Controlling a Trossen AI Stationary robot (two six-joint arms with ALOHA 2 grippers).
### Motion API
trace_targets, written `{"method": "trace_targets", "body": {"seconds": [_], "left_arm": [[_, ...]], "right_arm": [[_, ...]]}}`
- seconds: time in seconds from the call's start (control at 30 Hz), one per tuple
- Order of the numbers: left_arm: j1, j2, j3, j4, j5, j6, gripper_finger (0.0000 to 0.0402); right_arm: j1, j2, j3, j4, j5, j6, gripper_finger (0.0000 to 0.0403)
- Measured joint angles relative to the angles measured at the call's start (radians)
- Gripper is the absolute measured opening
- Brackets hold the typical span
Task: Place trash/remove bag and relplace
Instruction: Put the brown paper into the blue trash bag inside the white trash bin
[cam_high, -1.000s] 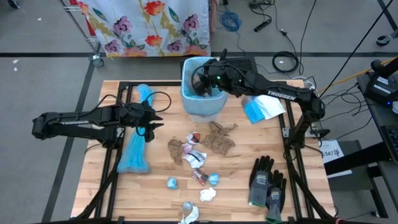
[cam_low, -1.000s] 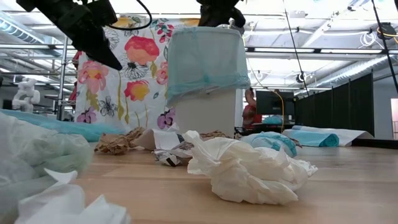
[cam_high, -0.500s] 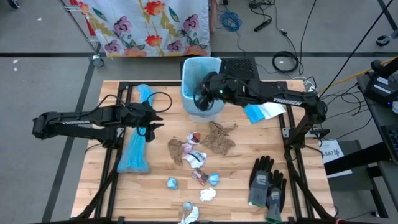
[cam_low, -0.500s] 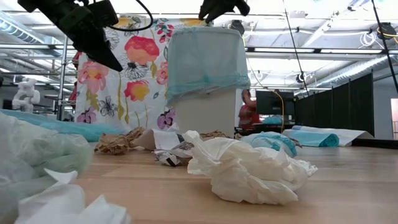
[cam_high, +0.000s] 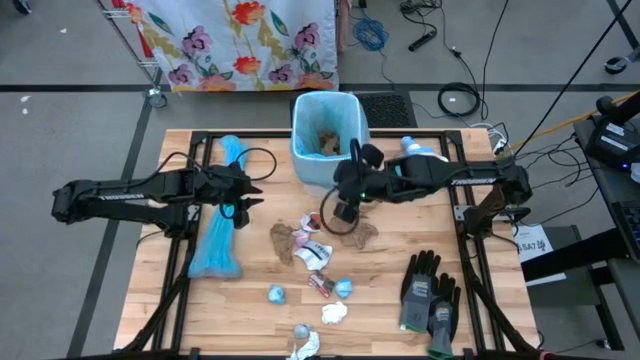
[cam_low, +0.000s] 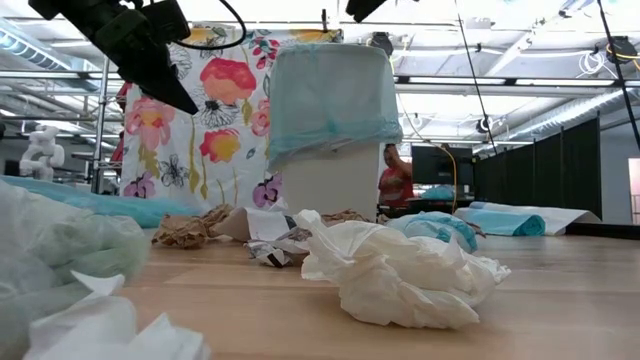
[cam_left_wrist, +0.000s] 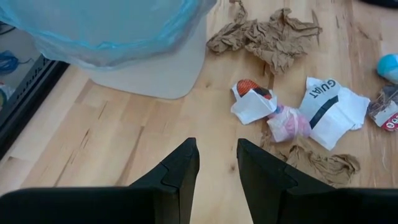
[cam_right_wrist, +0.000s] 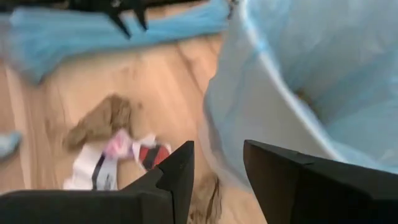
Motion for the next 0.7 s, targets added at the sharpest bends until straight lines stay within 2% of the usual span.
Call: {"method": "trace_targets", "body": {"seconds": [0.17,0.27,0.43,0.7], "left_arm": [[0.0,0.0,0.0,0.003,0.0,0.0,0.0117],[0.0,0.0,0.0,0.003,0.0,0.0,0.0117],[0.0,0.0,0.0,0.003,0.0,0.0,0.0117],[0.0,0.0,0.0,0.003,0.0,0.0,0.0117]], "right_arm": [[0.047,0.0,-0.008,-0.106,0.001,-0.024,0.013],[0.062,-0.018,-0.079,-0.11,0.001,-0.025,0.013],[0.061,-0.101,-0.304,0.007,-0.027,0.06,0.013],[0.042,-0.216,-0.667,0.376,-0.238,0.126,0.013]]}}
